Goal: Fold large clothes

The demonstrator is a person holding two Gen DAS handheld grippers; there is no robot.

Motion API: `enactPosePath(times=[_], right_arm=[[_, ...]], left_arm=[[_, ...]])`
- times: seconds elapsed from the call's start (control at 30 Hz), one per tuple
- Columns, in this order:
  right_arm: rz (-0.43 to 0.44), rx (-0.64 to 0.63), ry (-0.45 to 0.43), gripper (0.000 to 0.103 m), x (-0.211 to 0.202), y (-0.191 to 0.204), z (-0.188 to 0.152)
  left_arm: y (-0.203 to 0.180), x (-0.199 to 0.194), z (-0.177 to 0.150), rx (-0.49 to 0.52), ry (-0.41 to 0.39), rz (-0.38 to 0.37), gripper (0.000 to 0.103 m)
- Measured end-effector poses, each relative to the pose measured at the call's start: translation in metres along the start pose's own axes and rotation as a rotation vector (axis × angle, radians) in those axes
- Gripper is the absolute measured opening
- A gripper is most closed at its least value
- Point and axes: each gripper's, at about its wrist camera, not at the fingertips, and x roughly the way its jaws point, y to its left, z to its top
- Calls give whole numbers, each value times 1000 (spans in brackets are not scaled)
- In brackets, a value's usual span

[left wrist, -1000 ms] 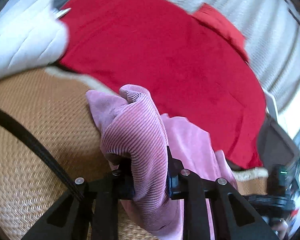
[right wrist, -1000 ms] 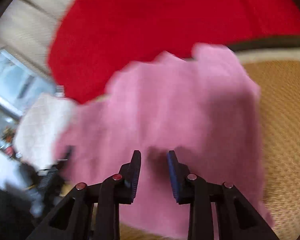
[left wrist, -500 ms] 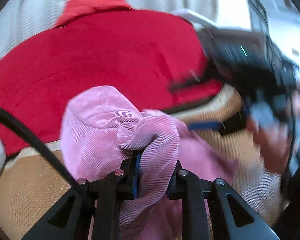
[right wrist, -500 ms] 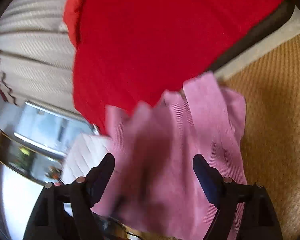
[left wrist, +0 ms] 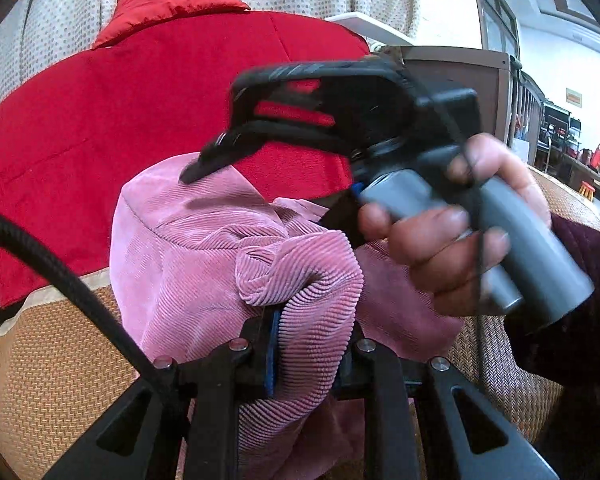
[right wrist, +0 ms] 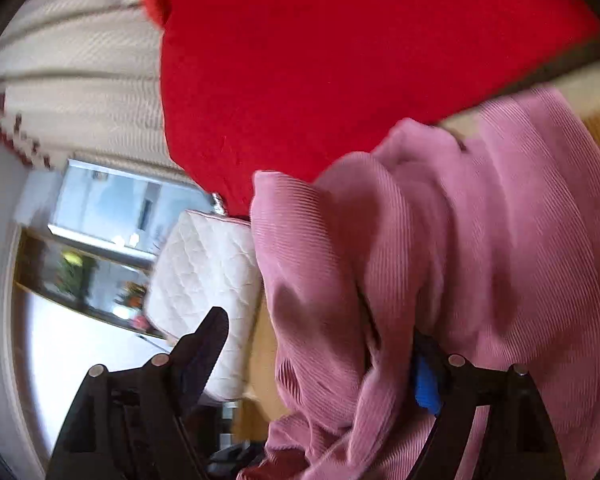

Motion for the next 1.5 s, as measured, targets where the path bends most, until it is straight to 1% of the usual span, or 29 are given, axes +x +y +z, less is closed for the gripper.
enactPosePath(times=[0.03, 0.07, 0.1, 0.17, 0.2, 0.3, 0.37, 0.47, 0.53, 0.6, 0.63, 0.67, 0.73, 0.77, 0.8, 0.83, 0.87, 0.9, 0.93, 0.97, 1.03, 1.07, 1.1, 1.13, 1.17, 1.2, 1.3, 1.43, 1.5], right_arm=[[-79, -36, -11, 81, 7, 5, -1], [-121, -60, 7, 61, 15, 7, -4], [-154, -94, 30, 28, 23, 8, -7], [-205, -123, 42, 22, 33, 10, -8], [-201, -126, 34, 19, 32, 14, -9], [-220, -210, -10, 16, 22, 44, -15], [-222, -259, -71, 16, 6, 64, -19], [-187, -298, -194, 15, -44, 82, -16], [-205, -334, -276, 15, -75, 80, -15], [-232, -321, -315, 15, -93, 60, -8], [-246, -281, -318, 15, -95, 40, -4], [-258, -248, -308, 15, -94, 25, 0], [-333, -156, -221, 15, -70, -27, 6], [-348, -109, -158, 15, -55, -48, 7], [-344, -73, -108, 15, -42, -66, 5], [-336, -77, -96, 15, -34, -73, 2], [-341, -93, -103, 15, -34, -71, 4], [-350, -102, -104, 15, -35, -68, 4], [-351, -98, -107, 15, -35, -66, 3], [-343, -89, -109, 15, -33, -66, 1], [-345, -81, -109, 15, -23, -65, -3], [-342, -79, -111, 15, -33, -72, -3], [-339, -77, -113, 15, -44, -78, -4], [-341, -76, -110, 15, -44, -76, -4], [-345, -70, -110, 15, -43, -75, -4], [-345, -58, -109, 15, -46, -76, -3], [-363, -25, -112, 21, -53, -77, -4], [-487, -88, -126, 23, -73, -43, -15], [-605, -146, -163, 23, -86, -18, -26]], left_arm=[[2, -5, -2, -1, 0, -4, 20], [4, -7, -3, -1, -1, -4, 20], [6, -12, -4, -3, -2, -1, 20], [14, -19, -6, -29, -5, -30, 19], [17, -23, -4, -36, -11, -37, 19], [18, -41, 12, -28, -47, -58, 18], [12, -53, 31, -33, -89, -88, 18], [-11, -58, 57, 12, -157, -134, 18], [-24, -44, 72, 45, -172, -164, 18], [-39, -12, 77, 69, -131, -195, 22], [-40, 3, 75, 68, -77, -222, 24], [-42, 29, 66, 66, 15, -226, 25], [-48, 41, 44, 54, 140, -234, 25], [-44, 43, 35, 45, 187, -262, 25], [-42, 36, 34, 50, 190, -284, 26], [-39, 25, 37, 59, 179, -315, 28], [-32, 10, 41, 59, 154, -360, 41], [-19, -10, 45, 34, 103, -387, 60], [-5, -24, 49, 7, 63, -374, 68], [2, -28, 50, -12, 44, -356, 72], [21, -26, 52, -80, 39, -303, 72], [26, -15, 51, -128, 68, -272, 72], [33, 7, 51, -174, 135, -244, 70], [33, 22, 38, -181, 191, -228, 70], [31, 33, 26, -149, 222, -192, 70], [23, 37, 20, -97, 222, -139, 70], [4, 25, 29, -13, 212, -107, 70], [4, 23, 25, -35, 220, -129, 70], [4, 17, 22, -20, 220, -127, 70]])
